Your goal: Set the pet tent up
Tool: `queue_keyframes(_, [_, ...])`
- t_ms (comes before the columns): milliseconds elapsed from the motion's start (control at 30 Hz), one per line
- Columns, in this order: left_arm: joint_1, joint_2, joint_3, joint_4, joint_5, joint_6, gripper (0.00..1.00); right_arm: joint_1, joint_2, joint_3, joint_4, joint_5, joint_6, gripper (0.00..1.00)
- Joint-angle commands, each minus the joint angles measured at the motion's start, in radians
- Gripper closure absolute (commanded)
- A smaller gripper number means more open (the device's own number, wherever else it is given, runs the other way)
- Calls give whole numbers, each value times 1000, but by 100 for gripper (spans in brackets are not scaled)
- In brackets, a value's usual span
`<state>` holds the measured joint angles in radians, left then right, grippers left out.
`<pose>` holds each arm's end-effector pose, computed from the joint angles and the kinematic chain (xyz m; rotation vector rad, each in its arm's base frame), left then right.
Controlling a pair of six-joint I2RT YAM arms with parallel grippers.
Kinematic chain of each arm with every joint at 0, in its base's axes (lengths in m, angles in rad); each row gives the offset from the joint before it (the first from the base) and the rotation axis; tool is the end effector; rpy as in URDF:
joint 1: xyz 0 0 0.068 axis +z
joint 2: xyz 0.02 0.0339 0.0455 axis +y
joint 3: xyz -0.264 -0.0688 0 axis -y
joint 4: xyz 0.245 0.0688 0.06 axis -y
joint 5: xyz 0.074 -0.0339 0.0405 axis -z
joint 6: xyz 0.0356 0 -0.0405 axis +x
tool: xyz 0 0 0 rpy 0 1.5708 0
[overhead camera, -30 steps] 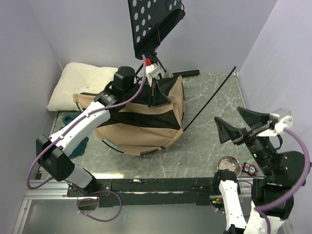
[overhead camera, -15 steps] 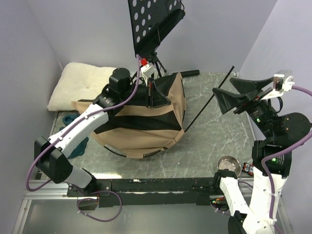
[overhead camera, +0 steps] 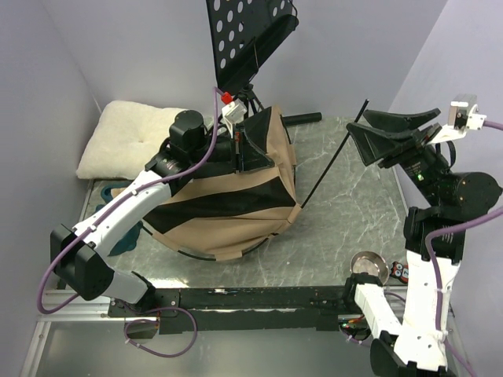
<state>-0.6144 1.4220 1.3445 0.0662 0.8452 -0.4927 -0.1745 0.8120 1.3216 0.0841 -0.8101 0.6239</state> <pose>0.2522 -0.2105 0.4143 0.8309 1.5991 -1.4858 0.1075 0.0072 0.5321 -0.3342 1.1641 0.7892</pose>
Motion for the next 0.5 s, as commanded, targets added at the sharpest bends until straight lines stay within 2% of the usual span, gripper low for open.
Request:
queue_keyframes(0, [7,-44,-10,84,22,-27,99,7,36,21,111,-49,71,33])
queue_keyframes(100, [5,-44,-15,83,22,-30,99,21,45,18,138,-55,77,36])
queue_keyframes(233, [5,-43,-13,77,26,-32,99,41,55,21,149,-61,71,55])
queue_keyframes(267, [5,-43,-11,73,28,-32,99,44,53,19,148,-61,69,64])
queue_keyframes(300, [5,-41,-7,67,32,-35,99,47,55,19,144,-66,63,78])
queue_keyframes(333, [5,-43,-2,70,40,-41,99,52,52,19,131,-73,51,96])
queue_keyframes(400, [15,-44,7,102,78,-94,99,70,47,16,79,-83,-7,100])
queue_keyframes(467, [24,-54,-5,226,138,-192,99,92,49,18,-4,-110,-56,100])
